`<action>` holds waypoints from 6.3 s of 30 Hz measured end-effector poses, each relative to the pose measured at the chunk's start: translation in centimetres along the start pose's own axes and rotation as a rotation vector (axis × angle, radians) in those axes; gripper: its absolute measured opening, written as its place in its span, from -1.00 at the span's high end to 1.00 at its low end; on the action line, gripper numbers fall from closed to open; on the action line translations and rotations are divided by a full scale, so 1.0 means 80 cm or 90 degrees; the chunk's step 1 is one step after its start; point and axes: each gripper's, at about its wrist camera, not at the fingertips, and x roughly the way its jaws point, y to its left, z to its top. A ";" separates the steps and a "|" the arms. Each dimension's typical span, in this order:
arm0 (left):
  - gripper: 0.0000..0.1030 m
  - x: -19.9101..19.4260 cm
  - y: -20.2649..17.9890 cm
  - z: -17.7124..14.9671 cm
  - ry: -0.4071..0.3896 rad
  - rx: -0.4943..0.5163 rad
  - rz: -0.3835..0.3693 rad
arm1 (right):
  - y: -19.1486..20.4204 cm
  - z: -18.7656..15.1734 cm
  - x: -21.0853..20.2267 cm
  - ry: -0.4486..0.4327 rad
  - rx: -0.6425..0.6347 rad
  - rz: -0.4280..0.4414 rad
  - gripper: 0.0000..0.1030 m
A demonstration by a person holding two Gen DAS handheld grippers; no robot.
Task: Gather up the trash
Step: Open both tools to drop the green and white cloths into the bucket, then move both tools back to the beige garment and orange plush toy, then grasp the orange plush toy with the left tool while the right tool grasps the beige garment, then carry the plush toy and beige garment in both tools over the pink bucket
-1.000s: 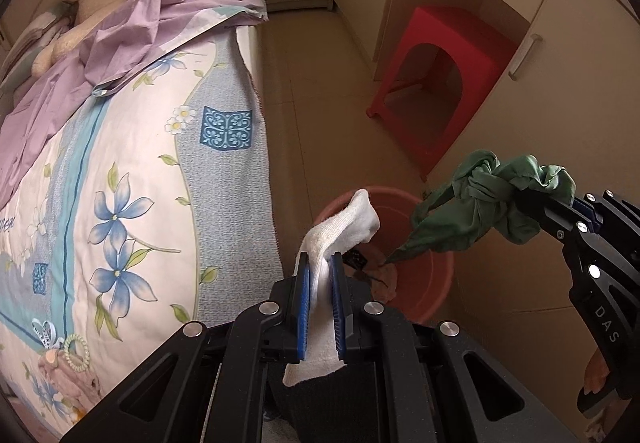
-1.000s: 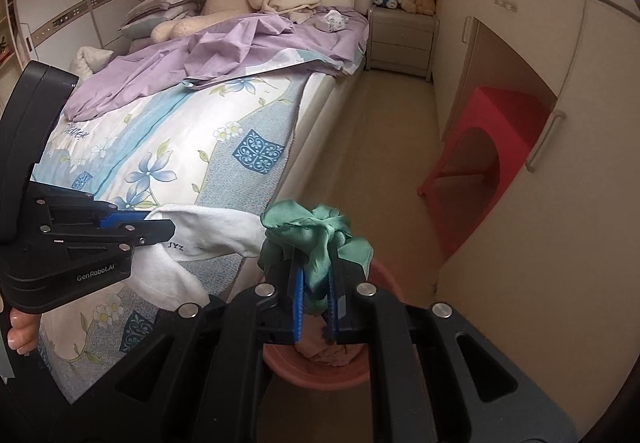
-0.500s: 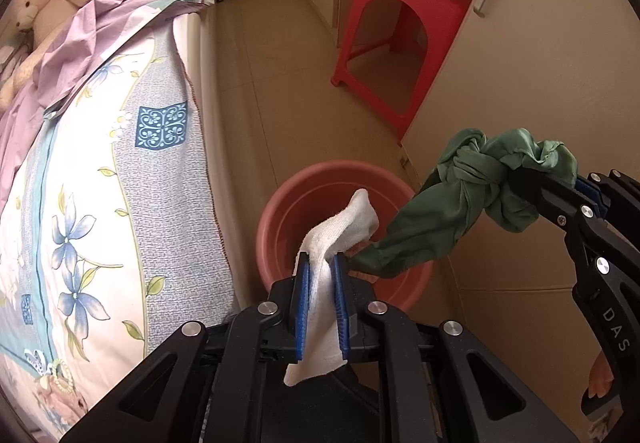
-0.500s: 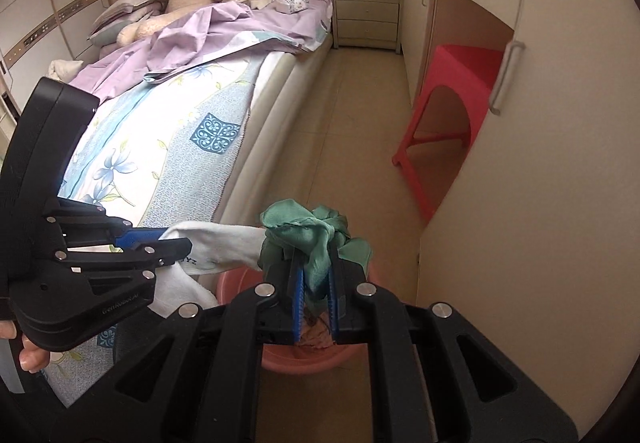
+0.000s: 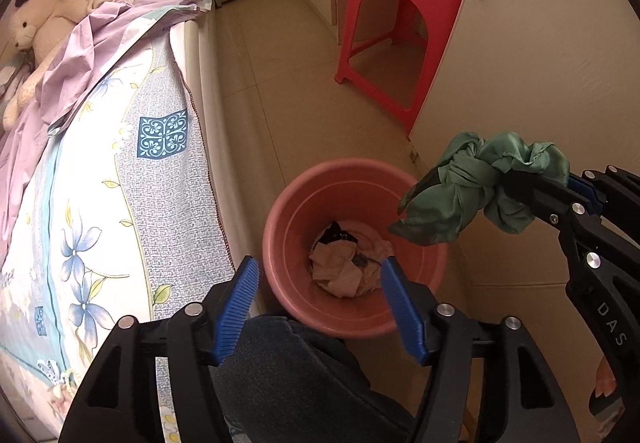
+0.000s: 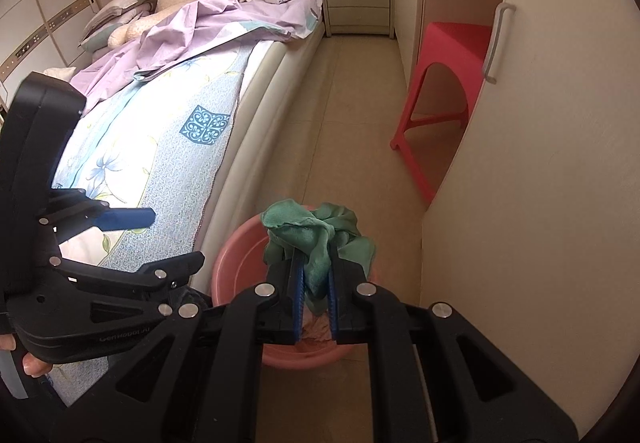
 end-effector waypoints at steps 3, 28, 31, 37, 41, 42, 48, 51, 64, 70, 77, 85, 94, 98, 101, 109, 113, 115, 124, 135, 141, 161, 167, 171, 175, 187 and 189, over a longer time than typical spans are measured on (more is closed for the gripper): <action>-0.57 -0.002 0.009 -0.004 -0.004 -0.009 0.004 | 0.005 -0.001 0.006 0.007 -0.005 0.006 0.83; -0.91 -0.036 0.101 -0.054 -0.032 -0.144 0.051 | 0.054 0.000 0.038 0.019 -0.039 -0.009 -0.09; -0.91 -0.044 0.118 -0.065 -0.036 -0.173 0.060 | 0.065 0.002 0.039 0.016 -0.042 -0.010 -0.09; -0.91 -0.058 0.151 -0.098 -0.042 -0.224 0.087 | 0.104 0.007 0.042 0.021 -0.083 0.017 -0.14; -0.91 -0.067 0.172 -0.123 -0.046 -0.257 0.102 | 0.131 0.010 0.041 0.015 -0.097 0.042 -0.23; -0.91 -0.069 0.177 -0.129 -0.045 -0.267 0.105 | 0.138 0.011 0.040 0.014 -0.099 0.051 -0.23; -0.91 -0.083 0.218 -0.176 -0.046 -0.344 0.108 | 0.192 0.015 0.034 0.010 -0.133 0.100 -0.26; -0.91 -0.091 0.235 -0.197 -0.048 -0.375 0.118 | 0.223 0.014 0.026 0.005 -0.162 0.118 -0.26; -0.91 -0.119 0.281 -0.280 -0.057 -0.468 0.146 | 0.334 -0.008 0.005 0.005 -0.250 0.173 -0.26; -0.91 -0.127 0.298 -0.322 -0.053 -0.513 0.156 | 0.382 -0.025 -0.004 0.011 -0.293 0.201 -0.26; -0.91 -0.137 0.325 -0.374 -0.048 -0.568 0.174 | 0.435 -0.047 -0.011 0.023 -0.345 0.227 -0.26; -0.91 -0.145 0.352 -0.421 -0.047 -0.622 0.188 | 0.485 -0.067 -0.017 0.034 -0.393 0.250 -0.26; -0.91 -0.148 0.385 -0.471 -0.043 -0.673 0.205 | 0.537 -0.092 -0.012 0.057 -0.440 0.267 -0.26; -0.91 -0.144 0.400 -0.489 -0.036 -0.687 0.212 | 0.561 -0.101 -0.005 0.069 -0.457 0.275 -0.26; -0.91 -0.139 0.413 -0.500 -0.030 -0.695 0.215 | 0.578 -0.105 0.000 0.075 -0.467 0.279 -0.26; -0.91 -0.118 0.446 -0.519 -0.017 -0.704 0.212 | 0.621 -0.113 0.019 0.091 -0.492 0.291 -0.26; -0.91 -0.101 0.462 -0.526 -0.009 -0.701 0.207 | 0.642 -0.118 0.033 0.103 -0.504 0.296 -0.24; -0.91 -0.092 0.469 -0.528 -0.005 -0.699 0.205 | 0.652 -0.122 0.040 0.109 -0.513 0.298 -0.19; -0.90 -0.050 0.493 -0.530 0.008 -0.686 0.174 | 0.675 -0.129 0.064 0.124 -0.529 0.296 -0.14; -0.07 -0.017 0.502 -0.522 0.009 -0.658 0.128 | 0.689 -0.135 0.084 0.141 -0.537 0.291 -0.10; -0.04 -0.023 0.507 -0.532 -0.013 -0.680 0.108 | 0.699 -0.140 0.095 0.152 -0.542 0.291 -0.08; -0.04 -0.064 0.498 -0.543 -0.046 -0.712 0.136 | 0.703 -0.114 0.078 0.147 -0.517 0.333 0.85; -0.04 -0.100 0.483 -0.539 -0.062 -0.705 0.150 | 0.693 -0.090 0.030 0.129 -0.491 0.378 0.85; -0.04 -0.126 0.473 -0.536 -0.067 -0.697 0.170 | 0.686 -0.074 0.005 0.127 -0.469 0.408 0.85; -0.04 -0.147 0.462 -0.533 -0.074 -0.690 0.180 | 0.679 -0.061 -0.022 0.113 -0.454 0.431 0.85; -0.04 -0.195 0.428 -0.519 -0.091 -0.662 0.187 | 0.645 -0.028 -0.094 0.070 -0.425 0.477 0.85; -0.04 -0.201 0.421 -0.513 -0.091 -0.650 0.193 | 0.634 -0.027 -0.102 0.062 -0.426 0.473 0.85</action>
